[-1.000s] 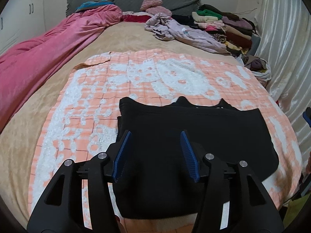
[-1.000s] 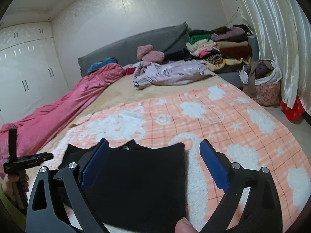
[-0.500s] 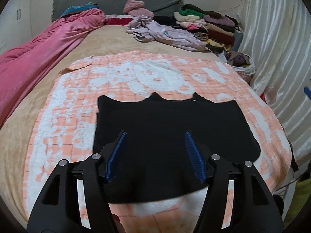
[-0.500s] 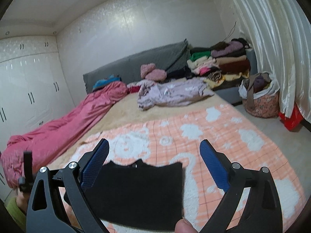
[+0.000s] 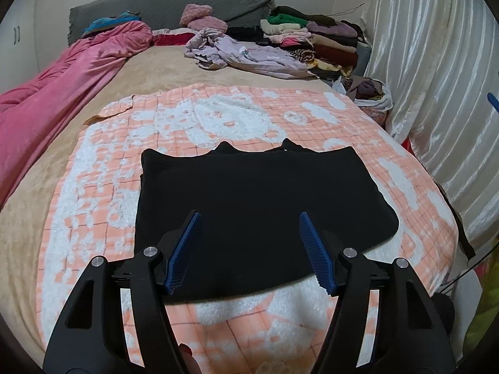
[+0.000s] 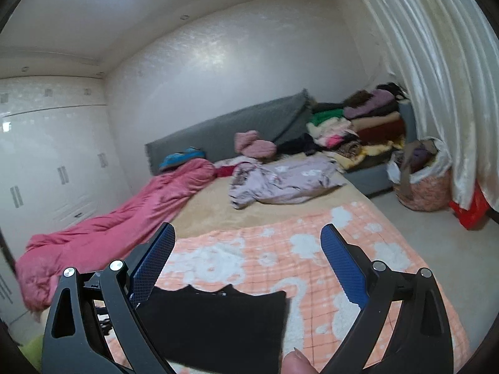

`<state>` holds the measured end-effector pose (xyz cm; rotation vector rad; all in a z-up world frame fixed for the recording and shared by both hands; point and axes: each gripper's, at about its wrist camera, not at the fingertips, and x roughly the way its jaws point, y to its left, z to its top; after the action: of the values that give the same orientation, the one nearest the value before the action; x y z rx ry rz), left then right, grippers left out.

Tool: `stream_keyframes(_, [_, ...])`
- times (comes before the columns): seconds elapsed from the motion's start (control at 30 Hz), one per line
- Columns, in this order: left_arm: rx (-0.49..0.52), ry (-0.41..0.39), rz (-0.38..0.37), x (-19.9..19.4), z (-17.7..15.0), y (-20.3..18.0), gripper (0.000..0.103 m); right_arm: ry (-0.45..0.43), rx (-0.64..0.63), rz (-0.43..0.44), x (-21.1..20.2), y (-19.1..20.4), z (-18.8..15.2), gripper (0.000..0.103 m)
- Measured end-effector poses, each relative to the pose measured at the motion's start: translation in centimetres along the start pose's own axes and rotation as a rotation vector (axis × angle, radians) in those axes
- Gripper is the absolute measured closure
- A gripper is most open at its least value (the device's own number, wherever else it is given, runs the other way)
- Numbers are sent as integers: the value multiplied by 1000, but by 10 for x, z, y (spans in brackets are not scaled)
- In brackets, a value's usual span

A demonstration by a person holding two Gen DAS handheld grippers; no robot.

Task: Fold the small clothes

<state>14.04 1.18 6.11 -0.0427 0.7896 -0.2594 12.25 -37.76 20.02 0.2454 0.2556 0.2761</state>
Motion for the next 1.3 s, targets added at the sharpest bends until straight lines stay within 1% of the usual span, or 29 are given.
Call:
stream_keyframes(0.1, [0, 4, -3, -2, -3, 3, 43, 11, -7, 56, -9, 8, -4, 7])
stream_keyframes(0.23, [7, 32, -4, 5, -11, 5, 43, 52, -11, 93, -9, 22, -22, 7])
stream_keyframes(0.33, [23, 55, -6, 9, -20, 7, 42, 96, -24, 113, -5, 40, -42, 7])
stream_keyframes(0.53, [11, 109, 3, 22, -38, 20, 42, 233, -61, 166, 23, 82, -93, 7])
stream_keyframes(0.7, [17, 157, 9, 36, -50, 27, 42, 367, -118, 207, 61, 120, -136, 7])
stream_keyframes(0.8, [24, 178, 3, 46, -55, 27, 42, 418, -153, 206, 80, 138, -156, 7])
stream_keyframes(0.9, [28, 188, 8, 54, -57, 29, 42, 449, -174, 196, 96, 148, -169, 7])
stream_keyframes(1.13, [17, 176, 14, 62, -54, 40, 42, 510, -210, 186, 123, 158, -194, 7])
stream_keyframes(1.3, [-3, 158, 48, 64, -47, 56, 42, 538, -231, 184, 140, 163, -203, 7])
